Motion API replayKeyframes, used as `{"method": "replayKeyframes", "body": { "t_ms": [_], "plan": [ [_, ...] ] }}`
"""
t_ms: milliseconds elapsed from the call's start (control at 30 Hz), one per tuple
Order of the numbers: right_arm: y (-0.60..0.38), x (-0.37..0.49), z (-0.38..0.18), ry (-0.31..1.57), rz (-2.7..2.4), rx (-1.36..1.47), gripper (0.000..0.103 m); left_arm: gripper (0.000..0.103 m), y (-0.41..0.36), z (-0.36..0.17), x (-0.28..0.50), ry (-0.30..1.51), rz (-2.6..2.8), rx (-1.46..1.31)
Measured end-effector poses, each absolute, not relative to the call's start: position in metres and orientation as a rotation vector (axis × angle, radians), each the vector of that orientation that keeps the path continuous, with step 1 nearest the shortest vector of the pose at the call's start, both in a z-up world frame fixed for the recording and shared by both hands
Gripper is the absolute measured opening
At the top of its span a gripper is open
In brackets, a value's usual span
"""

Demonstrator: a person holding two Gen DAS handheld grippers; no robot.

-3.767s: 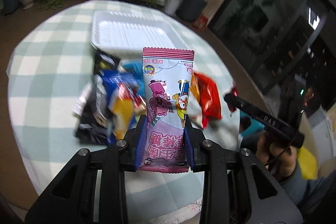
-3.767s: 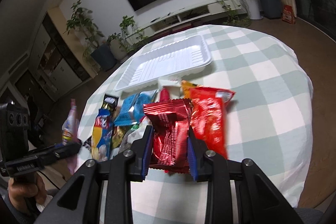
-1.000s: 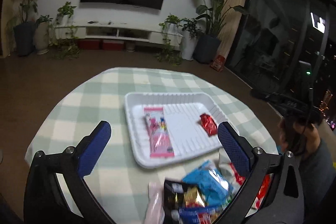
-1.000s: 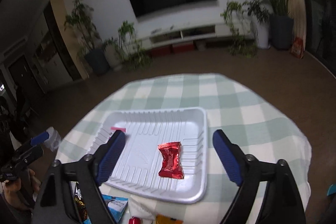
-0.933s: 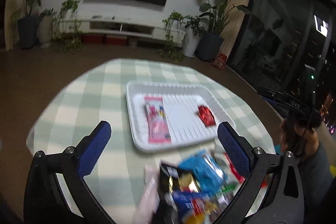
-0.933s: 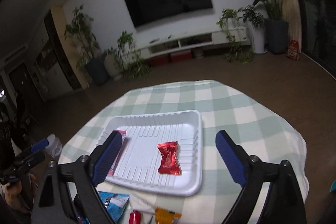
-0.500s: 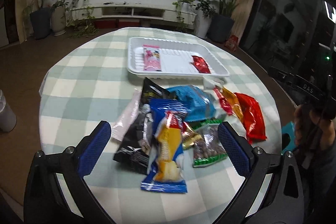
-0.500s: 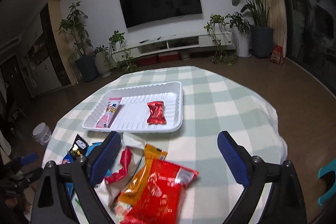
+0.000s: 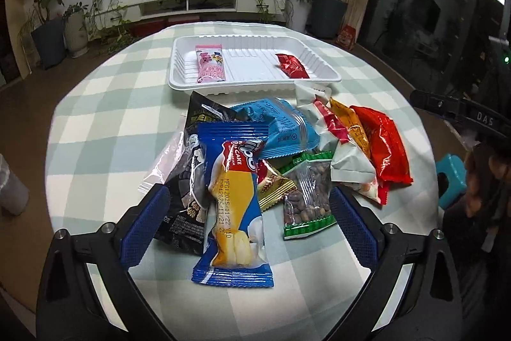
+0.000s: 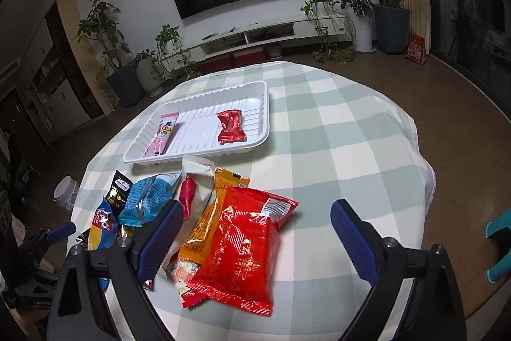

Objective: Organize snacks
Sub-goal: 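Move both tools back over the snack pile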

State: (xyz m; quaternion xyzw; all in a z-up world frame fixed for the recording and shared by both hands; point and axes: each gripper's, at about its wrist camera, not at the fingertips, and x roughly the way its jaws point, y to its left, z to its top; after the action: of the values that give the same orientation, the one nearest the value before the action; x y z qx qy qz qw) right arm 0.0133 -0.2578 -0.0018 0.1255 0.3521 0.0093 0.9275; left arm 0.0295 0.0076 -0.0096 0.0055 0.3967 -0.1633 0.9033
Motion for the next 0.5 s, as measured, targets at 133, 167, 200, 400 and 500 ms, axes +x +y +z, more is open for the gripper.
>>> {"method": "replayKeyframes", "body": {
  "t_ms": [133, 167, 200, 400, 500],
  "plan": [
    [-0.262, 0.017, -0.005, 0.748, 0.005, 0.283, 0.096, 0.077, 0.006, -0.014, 0.034, 0.844, -0.341, 0.026],
    [-0.262, 0.017, -0.005, 0.749, 0.006, 0.285, 0.096, 0.075, 0.004, -0.016, 0.035, 0.852, -0.339, 0.035],
    [-0.262, 0.017, -0.006, 0.749, 0.008, 0.284, 0.096, 0.071, 0.003, -0.017, 0.035, 0.858, -0.339, 0.041],
    [-0.259, 0.017, -0.005, 0.752, 0.013, 0.272, 0.094, 0.052, -0.001, -0.027, 0.042, 0.901, -0.347, 0.056],
    [-0.259, 0.017, -0.006, 0.753, 0.012, 0.270, 0.093, 0.046, 0.000, -0.033, 0.046, 0.929, -0.347, 0.052]
  ]
}}
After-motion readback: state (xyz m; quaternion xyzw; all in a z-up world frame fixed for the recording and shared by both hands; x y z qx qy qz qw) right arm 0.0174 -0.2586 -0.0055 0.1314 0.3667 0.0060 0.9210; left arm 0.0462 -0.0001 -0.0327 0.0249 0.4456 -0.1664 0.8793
